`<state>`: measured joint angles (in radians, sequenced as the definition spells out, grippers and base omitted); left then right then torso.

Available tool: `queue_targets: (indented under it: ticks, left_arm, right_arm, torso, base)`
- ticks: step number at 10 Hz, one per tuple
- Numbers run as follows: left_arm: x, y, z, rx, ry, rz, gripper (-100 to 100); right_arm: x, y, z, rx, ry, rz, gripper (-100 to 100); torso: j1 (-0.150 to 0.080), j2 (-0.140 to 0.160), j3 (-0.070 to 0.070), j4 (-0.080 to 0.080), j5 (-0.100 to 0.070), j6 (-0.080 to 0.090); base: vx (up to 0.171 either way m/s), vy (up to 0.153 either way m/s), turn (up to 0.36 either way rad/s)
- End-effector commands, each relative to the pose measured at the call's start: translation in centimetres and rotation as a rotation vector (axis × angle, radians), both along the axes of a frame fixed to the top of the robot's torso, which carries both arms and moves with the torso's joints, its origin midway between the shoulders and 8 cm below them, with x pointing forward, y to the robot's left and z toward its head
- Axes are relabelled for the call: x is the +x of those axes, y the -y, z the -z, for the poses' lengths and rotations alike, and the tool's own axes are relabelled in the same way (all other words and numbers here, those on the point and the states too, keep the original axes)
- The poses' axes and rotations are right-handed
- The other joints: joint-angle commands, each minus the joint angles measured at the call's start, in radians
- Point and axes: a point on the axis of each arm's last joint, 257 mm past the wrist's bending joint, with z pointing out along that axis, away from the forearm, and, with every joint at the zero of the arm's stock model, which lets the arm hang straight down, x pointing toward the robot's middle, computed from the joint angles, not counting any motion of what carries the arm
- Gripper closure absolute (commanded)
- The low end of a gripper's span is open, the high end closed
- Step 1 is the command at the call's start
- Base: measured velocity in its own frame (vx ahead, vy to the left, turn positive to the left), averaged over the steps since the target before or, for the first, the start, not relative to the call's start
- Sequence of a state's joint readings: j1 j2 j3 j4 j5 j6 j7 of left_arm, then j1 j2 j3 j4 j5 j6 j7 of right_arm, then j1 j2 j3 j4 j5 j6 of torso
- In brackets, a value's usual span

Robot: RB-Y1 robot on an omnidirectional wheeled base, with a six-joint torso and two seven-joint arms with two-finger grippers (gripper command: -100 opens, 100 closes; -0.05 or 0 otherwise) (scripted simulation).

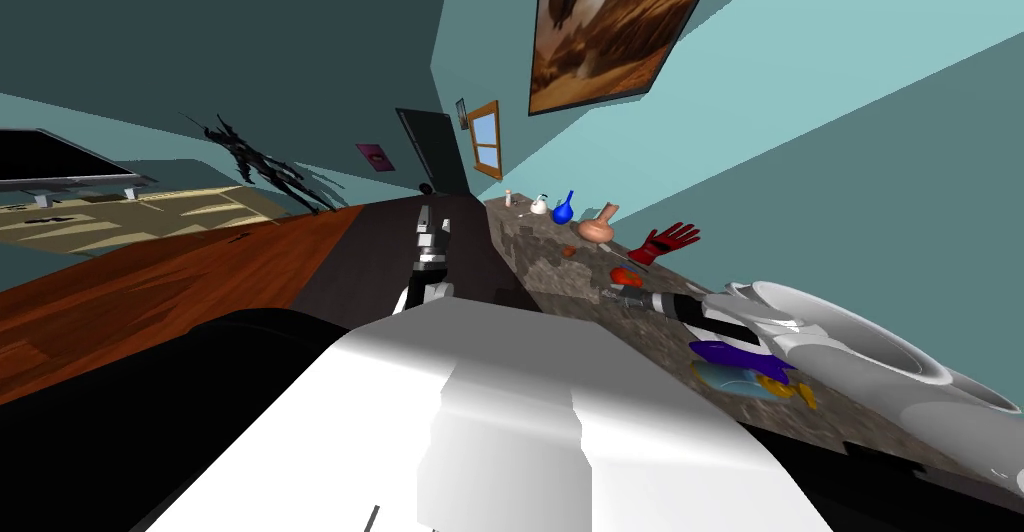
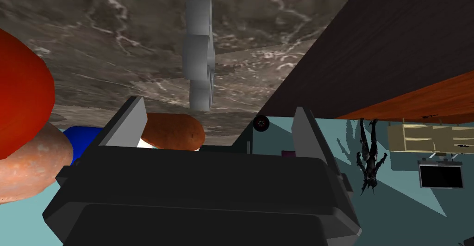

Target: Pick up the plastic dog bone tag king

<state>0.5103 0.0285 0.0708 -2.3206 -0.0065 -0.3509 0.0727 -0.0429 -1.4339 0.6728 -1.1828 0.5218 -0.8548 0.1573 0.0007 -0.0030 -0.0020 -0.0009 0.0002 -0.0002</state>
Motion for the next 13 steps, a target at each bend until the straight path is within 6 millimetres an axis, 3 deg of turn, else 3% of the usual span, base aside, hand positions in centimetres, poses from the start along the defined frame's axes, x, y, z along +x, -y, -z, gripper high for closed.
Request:
queue_targets:
  ticks: [1, 2, 3, 4, 5, 6, 10, 11, 12, 13]
  left_arm:
    - [0.0, 0.0, 0.0, 0.0, 0.0, 0.0, 0]
    - [0.0, 0.0, 0.0, 0.0, 0.0, 0.0, 0]
    - [0.0, 0.0, 0.0, 0.0, 0.0, 0.0, 0]
    - [0.0, 0.0, 0.0, 0.0, 0.0, 0.0, 0]
    - [0.0, 0.0, 0.0, 0.0, 0.0, 0.0, 0]
    - [0.0, 0.0, 0.0, 0.0, 0.0, 0.0, 0]
    - [0.0, 0.0, 0.0, 0.0, 0.0, 0.0, 0]
    - [0.0, 0.0, 0.0, 0.0, 0.0, 0.0, 0]
    - [0.0, 0.0, 0.0, 0.0, 0.0, 0.0, 0]
    - [0.0, 0.0, 0.0, 0.0, 0.0, 0.0, 0]
  right_arm:
    - [-1.8, 3.1, 0.6, -0.074, -0.041, 0.008, -100]
    - [-0.7, 1.9, 0.1, -0.045, -0.023, 0.004, -100]
    - [-0.8, 2.1, 0.1, -0.05, -0.026, 0.005, 0]
    - [-0.9, 2.0, 1.2, -0.051, -0.024, 0.016, -100]
    - [-0.8, 2.0, 0.7, -0.048, -0.025, 0.011, -100]
    - [-0.8, 2.1, 0.8, -0.049, -0.025, 0.012, 100]
    - [-1.2, 2.8, 0.9, -0.067, -0.034, 0.016, 100]
    - [-1.2, 2.9, 0.8, -0.069, -0.034, 0.017, 0]
    - [-1.0, 2.0, 1.7, -0.051, -0.023, 0.021, 100]
    - [-0.8, 2.1, 0.1, -0.049, -0.026, 0.005, 100]
  torso:
    - [0.0, 0.0, 0.0, 0.0, 0.0, 0.0]
    - [0.001, -0.001, 0.0, 0.0, 0.0, 0.0]
    - [-0.001, 0.0, 0.0, 0.0, 0.0, -0.001]
    - [-0.002, 0.001, 0.001, 0.0, -0.001, -0.001]
    - [-0.002, 0.001, 0.0, 0.0, -0.001, -0.001]
    - [-0.003, 0.001, 0.001, 0.0, -0.001, 0.0]
    - [-0.013, 0.005, 0.004, 0.004, -0.011, -0.002]
    - [-0.013, 0.004, 0.004, 0.003, -0.013, -0.003]
    - [-0.014, 0.003, 0.003, 0.003, -0.013, -0.003]
    - [-0.013, 0.001, 0.001, 0.001, -0.018, -0.007]
  base:
    - [0.049, 0.069, -0.065]
    - [0.023, 0.032, -0.018]
    - [0.003, 0.006, 0.003]
    - [0.016, 0.023, 0.074]
    - [0.01, 0.013, 0.02]
    - [0.0, 0.0, 0.0]
    - [0.001, 0.001, -0.005]
    - [0.0, 0.0, 0.0]
    - [0.011, 0.001, 0.024]
    - [-0.014, -0.011, -0.048]
